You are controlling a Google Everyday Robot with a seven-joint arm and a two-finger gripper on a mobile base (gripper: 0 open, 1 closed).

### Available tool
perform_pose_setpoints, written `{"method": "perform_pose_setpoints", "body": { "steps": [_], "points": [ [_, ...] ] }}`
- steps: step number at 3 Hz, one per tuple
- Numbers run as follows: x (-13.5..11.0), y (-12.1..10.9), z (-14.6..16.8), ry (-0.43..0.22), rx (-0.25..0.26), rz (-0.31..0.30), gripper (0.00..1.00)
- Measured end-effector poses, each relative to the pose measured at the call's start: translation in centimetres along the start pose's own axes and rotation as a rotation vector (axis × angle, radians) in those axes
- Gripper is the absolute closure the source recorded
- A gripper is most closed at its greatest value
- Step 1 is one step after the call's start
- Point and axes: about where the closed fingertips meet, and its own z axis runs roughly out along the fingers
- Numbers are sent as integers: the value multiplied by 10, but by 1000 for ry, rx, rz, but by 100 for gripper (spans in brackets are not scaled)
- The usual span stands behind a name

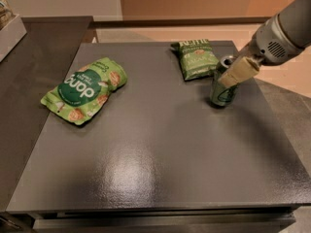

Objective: Move green can near green jalapeno chip bag

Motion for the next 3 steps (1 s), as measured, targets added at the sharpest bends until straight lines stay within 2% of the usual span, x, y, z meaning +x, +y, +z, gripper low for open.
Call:
{"method": "perform_pose_setpoints", "body": {
  "steps": [2, 3],
  "points": [
    [-10, -36, 6, -23, 58, 52, 100],
    [-9, -47, 13, -14, 65, 73, 86]
  ]
}}
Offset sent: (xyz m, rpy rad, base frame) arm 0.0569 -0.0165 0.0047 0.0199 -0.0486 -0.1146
